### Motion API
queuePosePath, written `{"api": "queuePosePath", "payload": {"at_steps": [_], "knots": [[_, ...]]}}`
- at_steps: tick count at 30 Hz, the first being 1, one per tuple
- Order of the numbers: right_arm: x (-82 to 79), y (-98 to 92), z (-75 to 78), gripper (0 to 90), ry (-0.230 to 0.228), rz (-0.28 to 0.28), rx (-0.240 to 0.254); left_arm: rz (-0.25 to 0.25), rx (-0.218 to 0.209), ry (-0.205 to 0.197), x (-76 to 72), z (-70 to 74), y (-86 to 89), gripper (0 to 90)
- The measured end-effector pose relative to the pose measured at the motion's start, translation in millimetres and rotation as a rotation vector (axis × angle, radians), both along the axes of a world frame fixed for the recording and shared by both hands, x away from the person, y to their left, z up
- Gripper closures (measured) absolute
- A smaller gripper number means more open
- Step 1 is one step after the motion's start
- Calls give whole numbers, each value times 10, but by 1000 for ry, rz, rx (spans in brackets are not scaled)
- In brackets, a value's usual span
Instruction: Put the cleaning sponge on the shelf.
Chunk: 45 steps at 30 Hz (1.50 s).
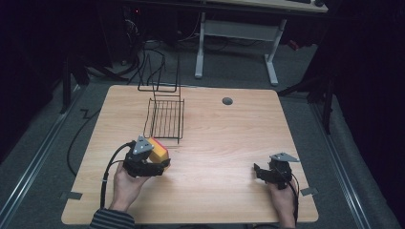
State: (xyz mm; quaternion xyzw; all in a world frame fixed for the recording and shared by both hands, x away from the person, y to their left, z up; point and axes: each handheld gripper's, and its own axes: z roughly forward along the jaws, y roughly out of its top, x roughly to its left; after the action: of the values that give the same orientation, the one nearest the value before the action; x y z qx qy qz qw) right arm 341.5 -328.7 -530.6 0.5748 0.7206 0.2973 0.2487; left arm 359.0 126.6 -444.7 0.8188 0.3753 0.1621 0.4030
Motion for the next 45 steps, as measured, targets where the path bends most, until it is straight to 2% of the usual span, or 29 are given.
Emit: {"api": "queuePosePath", "payload": {"at_steps": [4, 16, 19, 27, 31, 38, 41, 45], "knots": [[0, 0, 0, 227, 1, 0, 0, 5, 18, -12, 13, 56, -9, 239], [0, 0, 0, 227, 0, 0, 0, 14, 14, -23, 91, 176, 28, 239], [0, 0, 0, 227, 1, 0, 1, 23, 32, -32, 111, 207, 31, 239], [0, 0, 0, 227, 1, -1, 1, 38, 46, -49, 186, 281, 25, 239], [0, 0, 0, 227, 1, -1, 1, 44, 65, -59, 243, 311, 8, 239], [0, 1, 0, 227, 0, -1, 0, 66, 64, -66, 374, 322, -11, 239], [0, 0, 0, 227, 1, -1, 1, 71, 82, -71, 441, 331, -35, 238], [0, 0, 0, 227, 1, -1, 1, 82, 72, -78, 491, 330, -43, 238]]}}
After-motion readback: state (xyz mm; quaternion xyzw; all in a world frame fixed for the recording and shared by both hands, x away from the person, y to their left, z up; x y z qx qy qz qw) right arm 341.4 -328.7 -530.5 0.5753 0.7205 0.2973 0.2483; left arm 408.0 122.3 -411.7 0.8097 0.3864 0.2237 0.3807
